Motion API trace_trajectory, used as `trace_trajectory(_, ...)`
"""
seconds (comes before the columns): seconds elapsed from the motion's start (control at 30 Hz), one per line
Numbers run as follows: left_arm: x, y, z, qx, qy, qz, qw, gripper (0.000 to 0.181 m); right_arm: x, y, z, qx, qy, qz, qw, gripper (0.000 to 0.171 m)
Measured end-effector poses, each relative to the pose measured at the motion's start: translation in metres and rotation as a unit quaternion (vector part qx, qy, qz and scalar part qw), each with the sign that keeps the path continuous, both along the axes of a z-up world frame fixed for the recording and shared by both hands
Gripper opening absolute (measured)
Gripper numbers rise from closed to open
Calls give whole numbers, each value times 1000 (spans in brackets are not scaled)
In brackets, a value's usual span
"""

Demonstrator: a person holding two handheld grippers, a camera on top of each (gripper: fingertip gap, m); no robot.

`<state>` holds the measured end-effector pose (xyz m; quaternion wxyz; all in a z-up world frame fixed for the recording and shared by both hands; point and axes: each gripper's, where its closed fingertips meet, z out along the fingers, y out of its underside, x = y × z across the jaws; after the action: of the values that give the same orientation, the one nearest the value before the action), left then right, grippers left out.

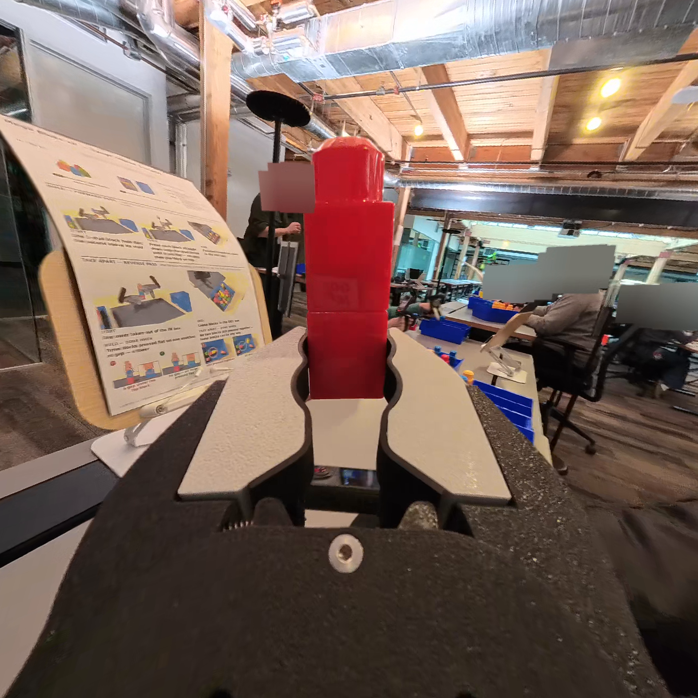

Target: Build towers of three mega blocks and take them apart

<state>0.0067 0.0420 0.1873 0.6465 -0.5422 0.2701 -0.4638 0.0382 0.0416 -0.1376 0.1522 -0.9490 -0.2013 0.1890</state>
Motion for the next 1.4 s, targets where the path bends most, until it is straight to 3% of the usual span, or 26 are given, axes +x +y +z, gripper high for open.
trace_trajectory(0.1,-4,-13,5,-5,-20,-45,999,36,-5,5,-7,-2,-72,-13,997,69)
trace_trajectory(0.27,-9,-17,7,-2,-16,-49,999,36,-7,10,-5,-28,-129,-37,991,60)
trace_trajectory(0.57,3,-32,9,5,-4,-80,997,36,-3,-4,-19,-94,-112,-85,986,54)
trace_trajectory(1.07,10,-31,4,2,12,-79,997,36,1,-3,-29,-114,-139,-53,982,40)
trace_trajectory(1.17,12,-29,1,5,24,-77,997,36,-2,-4,-20,-113,-79,-17,990,39)
trace_trajectory(1.27,21,-24,-5,0,35,-81,996,36,1,11,19,-55,75,0,996,39)
trace_trajectory(1.4,47,-16,-20,-17,57,-109,992,36,68,53,85,57,300,-25,952,39)
